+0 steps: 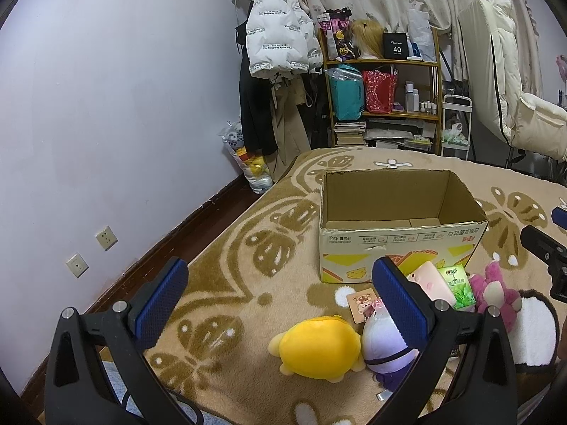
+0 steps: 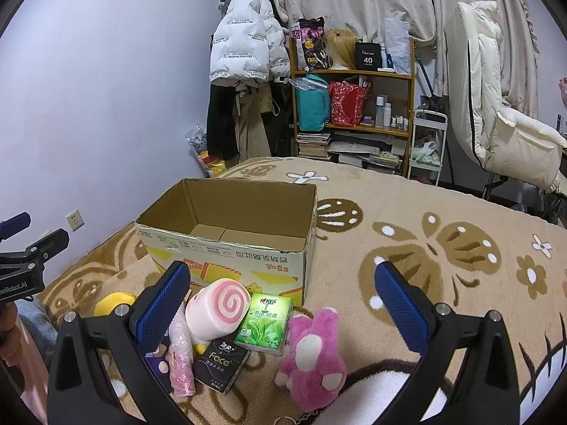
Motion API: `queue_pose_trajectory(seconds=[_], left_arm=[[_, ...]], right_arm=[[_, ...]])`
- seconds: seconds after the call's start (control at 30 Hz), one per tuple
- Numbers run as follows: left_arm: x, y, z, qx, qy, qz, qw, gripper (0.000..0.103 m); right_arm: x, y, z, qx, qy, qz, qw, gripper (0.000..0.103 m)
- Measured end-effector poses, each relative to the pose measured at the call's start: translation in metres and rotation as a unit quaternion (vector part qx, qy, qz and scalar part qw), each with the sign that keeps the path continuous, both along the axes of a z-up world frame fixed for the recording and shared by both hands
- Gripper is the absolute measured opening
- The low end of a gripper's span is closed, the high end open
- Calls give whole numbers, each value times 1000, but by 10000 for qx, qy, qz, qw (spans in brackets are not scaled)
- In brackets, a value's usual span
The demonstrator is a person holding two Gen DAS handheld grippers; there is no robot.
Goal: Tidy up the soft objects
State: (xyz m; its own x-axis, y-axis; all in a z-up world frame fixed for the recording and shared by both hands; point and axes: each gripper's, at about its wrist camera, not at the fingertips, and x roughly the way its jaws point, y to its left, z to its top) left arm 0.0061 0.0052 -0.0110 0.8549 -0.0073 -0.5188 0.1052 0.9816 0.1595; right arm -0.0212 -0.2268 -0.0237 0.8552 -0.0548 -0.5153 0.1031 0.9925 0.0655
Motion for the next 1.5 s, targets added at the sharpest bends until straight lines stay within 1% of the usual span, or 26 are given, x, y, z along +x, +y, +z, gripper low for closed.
queue_pose_trajectory(seconds=[0.43, 0.5, 1.03, 1.5], left_arm=[[-1, -2, 0, 31, 8, 7, 10000, 103], [-1, -2, 0, 35, 9, 8, 10000, 103], [-1, -3, -2, 50, 20, 5, 10000, 103], [-1, -3, -4, 62, 39, 3, 10000, 103]], right_arm=[[-1, -1, -3, 15, 2, -18, 10000, 103], [0, 0, 0, 7, 0, -19, 10000, 103], [0, 1, 0, 0, -9, -31, 10000, 103], [0, -6, -1, 14, -14, -55, 10000, 103]])
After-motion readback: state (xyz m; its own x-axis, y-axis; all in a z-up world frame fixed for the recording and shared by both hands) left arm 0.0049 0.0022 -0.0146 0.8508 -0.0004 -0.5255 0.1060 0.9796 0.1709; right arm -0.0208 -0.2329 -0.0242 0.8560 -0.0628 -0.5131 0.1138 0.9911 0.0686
